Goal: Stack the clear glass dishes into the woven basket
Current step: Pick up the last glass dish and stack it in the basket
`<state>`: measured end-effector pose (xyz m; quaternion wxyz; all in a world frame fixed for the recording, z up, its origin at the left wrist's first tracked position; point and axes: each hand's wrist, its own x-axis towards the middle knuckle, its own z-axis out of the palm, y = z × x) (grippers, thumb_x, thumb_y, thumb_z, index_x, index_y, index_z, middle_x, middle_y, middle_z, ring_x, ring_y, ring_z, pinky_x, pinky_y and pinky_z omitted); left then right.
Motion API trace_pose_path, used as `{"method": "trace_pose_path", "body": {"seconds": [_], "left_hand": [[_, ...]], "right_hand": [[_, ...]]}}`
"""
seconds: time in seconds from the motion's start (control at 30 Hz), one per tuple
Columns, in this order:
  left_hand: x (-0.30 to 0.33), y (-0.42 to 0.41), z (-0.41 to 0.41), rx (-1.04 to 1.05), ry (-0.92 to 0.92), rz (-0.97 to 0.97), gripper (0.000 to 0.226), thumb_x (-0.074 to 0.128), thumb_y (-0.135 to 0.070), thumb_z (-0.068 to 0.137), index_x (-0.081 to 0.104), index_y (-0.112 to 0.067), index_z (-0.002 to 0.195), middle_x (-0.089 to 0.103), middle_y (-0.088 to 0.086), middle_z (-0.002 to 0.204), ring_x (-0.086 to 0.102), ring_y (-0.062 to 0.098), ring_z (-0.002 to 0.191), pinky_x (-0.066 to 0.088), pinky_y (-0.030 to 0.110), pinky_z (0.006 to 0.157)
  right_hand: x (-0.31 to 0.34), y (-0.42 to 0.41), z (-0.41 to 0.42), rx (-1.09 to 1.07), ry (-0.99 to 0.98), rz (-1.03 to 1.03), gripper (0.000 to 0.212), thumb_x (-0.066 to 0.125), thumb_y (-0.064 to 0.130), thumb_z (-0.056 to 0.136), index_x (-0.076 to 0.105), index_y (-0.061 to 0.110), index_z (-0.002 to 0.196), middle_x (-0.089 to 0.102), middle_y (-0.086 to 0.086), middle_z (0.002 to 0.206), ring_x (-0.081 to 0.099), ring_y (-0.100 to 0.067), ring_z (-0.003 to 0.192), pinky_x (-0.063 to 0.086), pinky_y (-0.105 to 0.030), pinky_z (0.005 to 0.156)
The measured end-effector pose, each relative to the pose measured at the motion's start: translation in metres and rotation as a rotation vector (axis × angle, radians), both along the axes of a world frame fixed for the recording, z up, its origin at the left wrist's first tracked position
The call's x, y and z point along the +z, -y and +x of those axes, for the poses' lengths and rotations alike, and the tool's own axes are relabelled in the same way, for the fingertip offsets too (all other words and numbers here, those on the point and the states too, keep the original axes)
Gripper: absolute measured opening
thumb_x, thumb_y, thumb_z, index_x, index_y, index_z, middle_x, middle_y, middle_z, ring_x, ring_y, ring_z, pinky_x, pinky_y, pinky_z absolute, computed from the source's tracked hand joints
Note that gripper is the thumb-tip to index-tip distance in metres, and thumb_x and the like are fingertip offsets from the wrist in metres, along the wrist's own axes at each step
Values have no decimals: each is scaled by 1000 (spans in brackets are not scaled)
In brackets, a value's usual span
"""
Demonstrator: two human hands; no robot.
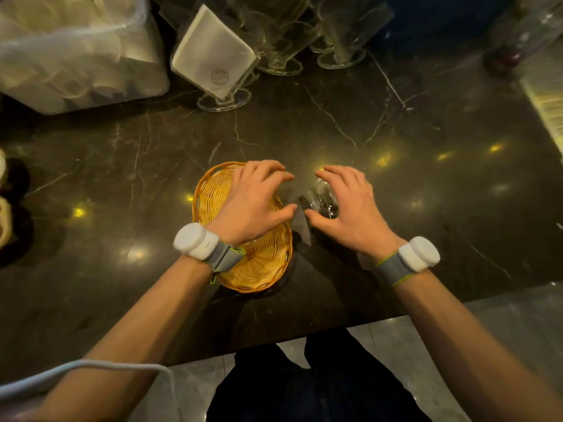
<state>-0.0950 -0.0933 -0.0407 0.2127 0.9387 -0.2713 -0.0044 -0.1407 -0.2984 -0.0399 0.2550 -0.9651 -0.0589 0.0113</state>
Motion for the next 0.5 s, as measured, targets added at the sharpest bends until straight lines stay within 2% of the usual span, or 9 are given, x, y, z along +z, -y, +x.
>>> {"method": "trace_pose_path", "body": {"seconds": [0.1, 0.27, 0.5], "left_hand": [[-3, 19, 8, -34, -9, 36, 59, 56, -57, 74, 57, -24, 122, 53, 1, 127, 44, 24, 118, 29, 39, 97], [-12, 42, 18, -80, -78, 149, 79, 60, -61, 69, 46, -20, 135, 45, 7, 136, 38, 28, 126, 24, 42, 104], [-28, 63, 29, -89, -146, 317, 94, 67, -60, 68, 31, -16, 144, 42, 9, 140, 37, 30, 128, 20, 44, 108]], "right_hand": [[-4, 17, -1, -43, -9, 1, 73, 70, 46, 75, 48, 17, 137, 46, -6, 141, 35, -27, 134, 29, -44, 110], [-17, 38, -1, -115, -46, -59, 79, 70, 48, 72, 43, 16, 140, 45, -8, 142, 34, -28, 134, 26, -44, 112], [-35, 55, 3, -133, -106, -64, 91, 73, 50, 71, 35, 16, 146, 38, -7, 151, 28, -28, 141, 14, -51, 120]]}}
